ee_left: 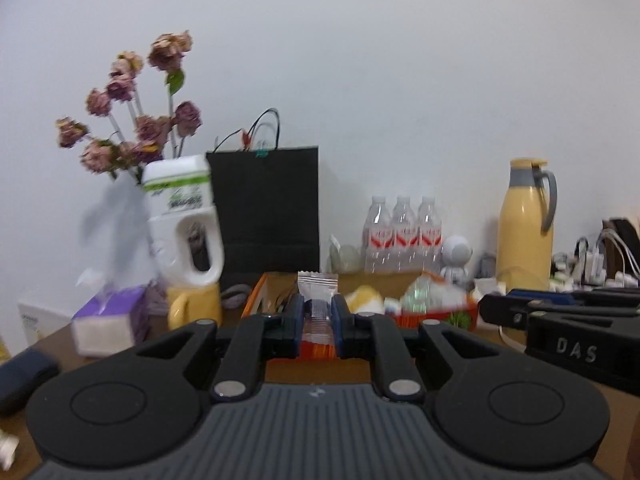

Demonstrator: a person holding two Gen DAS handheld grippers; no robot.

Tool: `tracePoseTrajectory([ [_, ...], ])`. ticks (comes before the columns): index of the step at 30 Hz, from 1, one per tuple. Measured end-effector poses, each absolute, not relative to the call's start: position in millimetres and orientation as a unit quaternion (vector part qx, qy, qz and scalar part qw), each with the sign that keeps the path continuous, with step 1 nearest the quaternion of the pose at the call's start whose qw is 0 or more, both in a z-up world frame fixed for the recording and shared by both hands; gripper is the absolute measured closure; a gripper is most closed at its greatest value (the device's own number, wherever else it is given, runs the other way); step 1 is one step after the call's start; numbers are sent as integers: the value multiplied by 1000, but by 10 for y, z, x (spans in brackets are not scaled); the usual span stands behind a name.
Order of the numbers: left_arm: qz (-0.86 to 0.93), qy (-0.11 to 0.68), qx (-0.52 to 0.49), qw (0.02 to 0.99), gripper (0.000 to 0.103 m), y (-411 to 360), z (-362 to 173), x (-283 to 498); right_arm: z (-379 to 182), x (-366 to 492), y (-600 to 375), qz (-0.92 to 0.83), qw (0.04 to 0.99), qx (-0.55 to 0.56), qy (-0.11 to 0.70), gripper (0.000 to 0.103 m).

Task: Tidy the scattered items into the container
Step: 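Lift and carry both packets up over the box, then lower both packets into the box and open both grippers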

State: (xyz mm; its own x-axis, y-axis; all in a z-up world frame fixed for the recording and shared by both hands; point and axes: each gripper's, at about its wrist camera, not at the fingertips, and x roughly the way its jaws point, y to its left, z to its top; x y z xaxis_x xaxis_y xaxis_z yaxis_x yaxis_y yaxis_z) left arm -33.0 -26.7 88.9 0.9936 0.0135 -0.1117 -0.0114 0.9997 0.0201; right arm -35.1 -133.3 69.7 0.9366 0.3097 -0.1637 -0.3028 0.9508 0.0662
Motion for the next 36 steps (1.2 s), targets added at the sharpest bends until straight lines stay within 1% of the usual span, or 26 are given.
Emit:
tracePoseTrajectory([
  [5, -11, 56, 21, 998, 88, -197, 1192, 562, 978, 468, -1240, 161, 983, 22, 87, 82],
  [9, 9, 57, 13, 998, 88, -68, 1535, 1295, 1295, 1218, -1132, 165, 982, 20, 93, 82],
  [13, 5, 73, 3, 997, 88, 33, 1642, 1664, 1486, 1623, -1116, 162, 983, 16, 90, 82],
  [16, 5, 88, 18, 996, 88, 64, 1646, 1866, 1521, 1851, -1142, 169, 979, 5, 111, 82],
  [18, 3, 120, 11, 993, 88, 105, 1665, 2051, 1556, 2024, -1177, 174, 975, 4, 136, 82],
  [22, -7, 214, -12, 977, 88, 233, 1686, 2514, 1656, 2368, -1289, 171, 968, 13, 183, 82],
  [26, -28, 315, -33, 948, 88, 349, 1607, 2953, 1677, 2800, -1377, 167, 948, 25, 271, 82],
  [29, -27, 365, -26, 930, 88, 379, 1490, 3206, 1559, 3142, -1394, 157, 926, 26, 343, 82],
  [32, -29, 423, -34, 905, 88, 400, 1321, 3431, 1374, 3442, -1441, 155, 895, 63, 414, 82],
  [36, -24, 483, -25, 875, 88, 382, 1115, 3631, 1144, 3653, -1342, 157, 857, 46, 489, 82],
])
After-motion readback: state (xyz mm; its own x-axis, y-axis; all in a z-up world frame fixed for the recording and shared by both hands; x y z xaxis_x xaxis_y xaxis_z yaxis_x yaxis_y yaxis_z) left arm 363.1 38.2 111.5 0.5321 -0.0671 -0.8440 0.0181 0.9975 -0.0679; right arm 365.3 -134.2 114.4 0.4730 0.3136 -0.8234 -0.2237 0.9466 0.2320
